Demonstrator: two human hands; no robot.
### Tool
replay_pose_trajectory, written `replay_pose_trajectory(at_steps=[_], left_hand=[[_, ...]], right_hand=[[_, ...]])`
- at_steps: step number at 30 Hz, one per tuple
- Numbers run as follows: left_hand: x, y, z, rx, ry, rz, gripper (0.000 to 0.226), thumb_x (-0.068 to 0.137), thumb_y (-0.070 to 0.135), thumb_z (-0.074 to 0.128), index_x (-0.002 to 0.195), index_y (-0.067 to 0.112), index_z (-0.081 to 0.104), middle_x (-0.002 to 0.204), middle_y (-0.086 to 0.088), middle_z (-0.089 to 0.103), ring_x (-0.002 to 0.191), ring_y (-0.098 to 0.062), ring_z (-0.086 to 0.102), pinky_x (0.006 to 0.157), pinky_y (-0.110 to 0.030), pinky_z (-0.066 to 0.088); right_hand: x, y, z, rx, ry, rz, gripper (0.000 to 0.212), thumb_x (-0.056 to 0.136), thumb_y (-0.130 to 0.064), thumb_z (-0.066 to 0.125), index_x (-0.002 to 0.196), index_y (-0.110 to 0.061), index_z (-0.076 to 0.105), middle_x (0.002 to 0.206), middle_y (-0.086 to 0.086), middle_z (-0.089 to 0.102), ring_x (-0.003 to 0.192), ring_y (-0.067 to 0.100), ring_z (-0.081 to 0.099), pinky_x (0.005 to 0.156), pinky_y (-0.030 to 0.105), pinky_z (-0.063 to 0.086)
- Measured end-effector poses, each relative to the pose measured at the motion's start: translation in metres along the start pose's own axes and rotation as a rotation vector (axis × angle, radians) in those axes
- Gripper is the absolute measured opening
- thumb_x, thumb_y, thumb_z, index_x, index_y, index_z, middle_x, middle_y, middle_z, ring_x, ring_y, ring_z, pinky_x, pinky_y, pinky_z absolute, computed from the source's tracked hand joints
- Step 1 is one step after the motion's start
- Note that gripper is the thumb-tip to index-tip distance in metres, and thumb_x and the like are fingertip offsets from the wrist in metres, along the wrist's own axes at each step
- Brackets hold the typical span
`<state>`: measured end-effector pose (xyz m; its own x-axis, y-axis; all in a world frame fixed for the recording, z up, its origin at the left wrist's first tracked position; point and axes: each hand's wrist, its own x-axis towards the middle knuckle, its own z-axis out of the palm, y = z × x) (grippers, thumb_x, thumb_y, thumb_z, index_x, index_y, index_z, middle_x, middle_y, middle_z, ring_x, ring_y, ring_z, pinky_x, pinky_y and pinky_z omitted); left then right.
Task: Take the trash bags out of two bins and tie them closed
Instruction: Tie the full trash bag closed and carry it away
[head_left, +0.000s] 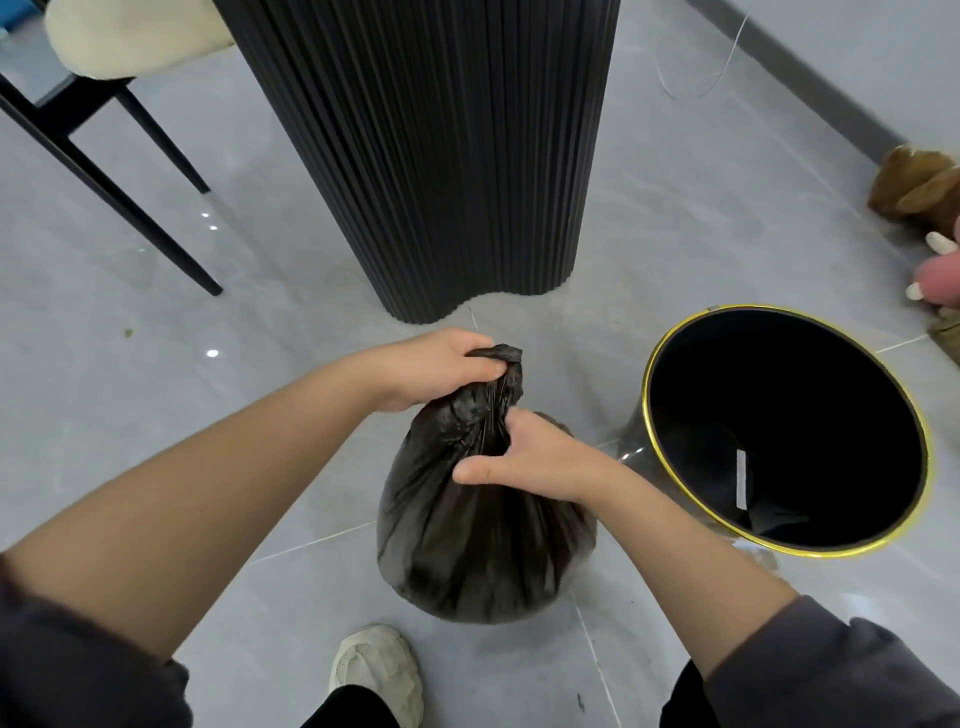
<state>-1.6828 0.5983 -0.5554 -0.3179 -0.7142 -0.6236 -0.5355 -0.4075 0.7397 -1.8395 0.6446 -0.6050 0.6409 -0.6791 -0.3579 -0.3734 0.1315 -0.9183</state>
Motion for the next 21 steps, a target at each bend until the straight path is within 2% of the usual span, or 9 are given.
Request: replay_pose_trajectory(at_steps=[1, 4, 8, 10, 12, 15, 18, 21], left_hand=[[0.002, 0.004, 0.001, 0.0, -0.007, -0.014, 0.02, 0.096, 0.018, 0.052, 0.11, 0.008, 0.062, 0.107, -0.013, 0.07, 0.094, -0.023, 0.068, 0.087, -0.036, 0.055], [0.008, 0.014, 0.002, 0.031, -0.042, -0.034, 0.014, 0.095, 0.018, 0.054, 0.1, 0.007, 0.062, 0.095, -0.012, 0.068, 0.084, -0.022, 0.066, 0.08, -0.035, 0.055], [0.015, 0.024, 0.001, 0.237, -0.021, 0.043, 0.024, 0.092, 0.028, 0.059, 0.088, 0.005, 0.064, 0.083, -0.01, 0.065, 0.077, -0.018, 0.06, 0.077, -0.037, 0.051], [0.018, 0.029, 0.003, 0.314, 0.028, 0.126, 0.029, 0.091, 0.034, 0.059, 0.08, 0.007, 0.062, 0.072, -0.004, 0.06, 0.068, -0.012, 0.054, 0.068, -0.03, 0.045], [0.021, 0.032, 0.004, 0.411, 0.069, 0.219, 0.031, 0.092, 0.036, 0.057, 0.071, 0.013, 0.058, 0.063, 0.003, 0.051, 0.059, -0.007, 0.045, 0.06, -0.025, 0.038], [0.028, 0.027, 0.001, 0.471, 0.121, 0.303, 0.037, 0.092, 0.037, 0.057, 0.066, 0.01, 0.055, 0.055, 0.007, 0.043, 0.051, -0.004, 0.037, 0.052, -0.02, 0.032], [0.036, 0.017, 0.003, 0.434, 0.145, 0.317, 0.037, 0.091, 0.035, 0.059, 0.062, 0.012, 0.054, 0.053, 0.008, 0.042, 0.05, -0.003, 0.035, 0.049, -0.018, 0.031], [0.044, 0.005, 0.006, 0.402, 0.159, 0.296, 0.034, 0.092, 0.035, 0.058, 0.064, 0.014, 0.056, 0.058, 0.004, 0.046, 0.056, -0.007, 0.04, 0.057, -0.025, 0.036]], right_hand=[[0.0, -0.001, 0.002, 0.01, 0.02, -0.012, 0.029, 0.075, -0.036, 0.078, 0.095, -0.036, 0.056, 0.097, -0.02, 0.064, 0.093, -0.01, 0.058, 0.081, 0.01, 0.047], [0.005, 0.003, 0.004, -0.011, 0.094, -0.066, 0.04, 0.069, -0.042, 0.08, 0.102, -0.024, 0.067, 0.101, -0.009, 0.071, 0.098, 0.002, 0.064, 0.091, 0.032, 0.052], [0.009, 0.003, 0.007, -0.056, 0.201, -0.205, 0.038, 0.068, -0.044, 0.067, 0.092, -0.013, 0.066, 0.096, 0.001, 0.07, 0.098, 0.015, 0.064, 0.091, 0.043, 0.05], [0.008, 0.0, 0.003, 0.028, 0.22, -0.221, 0.038, 0.068, -0.034, 0.072, 0.1, -0.016, 0.063, 0.1, -0.002, 0.068, 0.101, 0.011, 0.062, 0.092, 0.035, 0.049], [0.005, -0.003, -0.003, 0.092, 0.165, -0.16, 0.04, 0.071, -0.031, 0.075, 0.108, -0.02, 0.062, 0.105, -0.009, 0.068, 0.103, 0.003, 0.061, 0.094, 0.027, 0.048], [-0.001, -0.004, -0.007, 0.123, 0.082, -0.074, 0.035, 0.079, -0.039, 0.072, 0.105, -0.016, 0.067, 0.1, -0.003, 0.073, 0.097, 0.005, 0.066, 0.092, 0.029, 0.051], [0.001, -0.003, -0.003, 0.075, 0.107, -0.083, 0.024, 0.089, -0.031, 0.063, 0.095, -0.008, 0.065, 0.087, -0.001, 0.07, 0.082, 0.002, 0.063, 0.079, 0.016, 0.048], [0.007, 0.005, 0.004, 0.015, 0.192, -0.055, 0.024, 0.095, -0.029, 0.055, 0.098, -0.005, 0.061, 0.092, 0.006, 0.066, 0.083, 0.005, 0.057, 0.081, 0.023, 0.045]])
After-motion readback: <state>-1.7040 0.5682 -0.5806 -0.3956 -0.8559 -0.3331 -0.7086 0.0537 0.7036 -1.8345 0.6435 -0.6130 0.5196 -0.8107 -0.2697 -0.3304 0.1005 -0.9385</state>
